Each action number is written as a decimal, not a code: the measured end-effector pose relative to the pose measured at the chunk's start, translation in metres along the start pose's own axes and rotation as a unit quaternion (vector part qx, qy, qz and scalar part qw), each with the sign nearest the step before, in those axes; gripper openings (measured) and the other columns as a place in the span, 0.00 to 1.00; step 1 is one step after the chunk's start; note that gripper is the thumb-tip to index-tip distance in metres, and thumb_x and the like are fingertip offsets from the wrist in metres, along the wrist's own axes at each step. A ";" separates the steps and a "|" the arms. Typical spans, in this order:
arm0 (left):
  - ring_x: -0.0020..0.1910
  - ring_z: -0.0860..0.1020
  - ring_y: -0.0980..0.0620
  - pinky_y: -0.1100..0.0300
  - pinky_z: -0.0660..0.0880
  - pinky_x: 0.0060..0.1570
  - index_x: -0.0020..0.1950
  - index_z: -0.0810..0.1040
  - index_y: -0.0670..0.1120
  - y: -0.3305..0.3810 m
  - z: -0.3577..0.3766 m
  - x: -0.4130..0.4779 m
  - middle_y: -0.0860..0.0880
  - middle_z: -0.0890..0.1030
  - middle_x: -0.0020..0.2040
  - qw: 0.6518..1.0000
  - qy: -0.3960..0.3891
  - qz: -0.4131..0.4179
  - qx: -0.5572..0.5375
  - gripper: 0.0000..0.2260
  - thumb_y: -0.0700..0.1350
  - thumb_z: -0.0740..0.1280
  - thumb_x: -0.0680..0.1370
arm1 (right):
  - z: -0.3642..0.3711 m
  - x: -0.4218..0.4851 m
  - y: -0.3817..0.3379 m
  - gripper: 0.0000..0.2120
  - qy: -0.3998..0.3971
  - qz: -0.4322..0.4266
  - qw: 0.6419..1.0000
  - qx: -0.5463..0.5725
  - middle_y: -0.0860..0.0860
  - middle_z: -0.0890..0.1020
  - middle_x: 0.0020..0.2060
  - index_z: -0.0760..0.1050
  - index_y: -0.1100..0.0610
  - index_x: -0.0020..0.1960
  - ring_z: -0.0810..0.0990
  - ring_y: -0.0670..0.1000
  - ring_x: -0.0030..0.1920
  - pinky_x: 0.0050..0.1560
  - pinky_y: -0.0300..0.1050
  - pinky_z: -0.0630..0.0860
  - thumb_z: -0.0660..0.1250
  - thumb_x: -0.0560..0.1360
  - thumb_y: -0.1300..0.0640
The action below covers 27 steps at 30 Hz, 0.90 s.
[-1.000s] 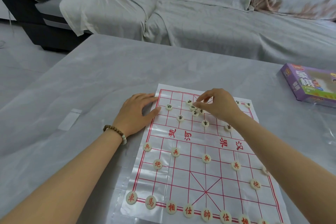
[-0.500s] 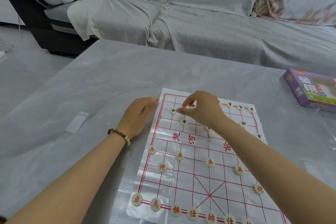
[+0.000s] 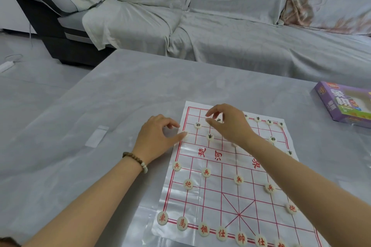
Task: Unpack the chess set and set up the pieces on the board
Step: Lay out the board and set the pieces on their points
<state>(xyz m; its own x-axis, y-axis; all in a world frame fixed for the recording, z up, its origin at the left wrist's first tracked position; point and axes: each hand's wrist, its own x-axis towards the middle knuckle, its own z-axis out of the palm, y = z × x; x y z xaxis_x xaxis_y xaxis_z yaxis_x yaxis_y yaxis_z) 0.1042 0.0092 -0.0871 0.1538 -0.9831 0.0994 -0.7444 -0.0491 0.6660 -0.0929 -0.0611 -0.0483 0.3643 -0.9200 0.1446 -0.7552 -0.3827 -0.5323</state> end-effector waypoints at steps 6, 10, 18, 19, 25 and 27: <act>0.50 0.69 0.56 0.62 0.70 0.52 0.50 0.79 0.53 0.012 0.007 0.006 0.56 0.72 0.48 0.998 0.008 -0.008 0.067 0.16 0.61 0.69 0.69 | -0.004 -0.007 0.012 0.05 0.004 0.014 1.000 0.011 0.44 0.78 0.44 0.78 0.47 0.50 0.70 0.40 0.39 0.57 0.53 0.72 0.67 0.74 0.50; 0.54 0.69 0.54 0.59 0.70 0.57 0.54 0.80 0.53 0.013 0.007 0.008 0.54 0.73 0.51 0.998 -0.013 -0.002 0.063 0.14 0.57 0.69 0.71 | -0.006 -0.010 0.016 0.04 0.010 0.023 1.000 0.016 0.42 0.77 0.44 0.77 0.47 0.49 0.69 0.38 0.39 0.57 0.52 0.71 0.67 0.74 0.50; 0.55 0.69 0.54 0.58 0.70 0.57 0.57 0.78 0.54 0.015 0.008 0.011 0.54 0.74 0.54 0.996 -0.030 0.003 0.080 0.16 0.58 0.69 0.71 | -0.017 -0.014 0.028 0.03 0.033 0.024 0.999 0.022 0.41 0.77 0.41 0.75 0.44 0.47 0.72 0.43 0.37 0.46 0.41 0.69 0.67 0.74 0.50; 0.55 0.69 0.54 0.58 0.70 0.57 0.56 0.78 0.54 0.015 0.008 0.011 0.53 0.74 0.54 0.997 -0.026 0.000 0.075 0.15 0.57 0.69 0.72 | -0.018 -0.015 0.030 0.02 0.035 0.025 0.999 0.023 0.40 0.76 0.40 0.75 0.44 0.47 0.72 0.43 0.37 0.47 0.42 0.69 0.67 0.74 0.50; 0.52 0.69 0.55 0.58 0.70 0.57 0.56 0.78 0.54 0.014 0.006 0.009 0.53 0.75 0.54 0.996 -0.034 0.006 0.082 0.16 0.58 0.68 0.72 | -0.036 -0.015 0.044 0.03 0.065 0.037 0.996 0.041 0.42 0.78 0.40 0.77 0.47 0.47 0.71 0.44 0.35 0.46 0.41 0.69 0.67 0.74 0.52; 0.55 0.70 0.53 0.57 0.70 0.58 0.57 0.78 0.54 0.018 0.004 0.011 0.52 0.76 0.55 0.996 -0.030 0.009 0.080 0.17 0.58 0.68 0.72 | -0.048 -0.013 0.051 0.03 0.070 0.045 0.996 0.042 0.43 0.78 0.41 0.78 0.48 0.48 0.72 0.45 0.36 0.41 0.38 0.68 0.67 0.74 0.53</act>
<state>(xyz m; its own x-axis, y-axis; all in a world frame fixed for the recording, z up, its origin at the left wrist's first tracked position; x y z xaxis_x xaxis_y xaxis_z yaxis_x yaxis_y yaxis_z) 0.0903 -0.0027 -0.0771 0.1051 -0.9925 0.0628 -0.8417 -0.0551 0.5371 -0.1622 -0.0722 -0.0372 0.2131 -0.9556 0.2037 -0.7315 -0.2943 -0.6151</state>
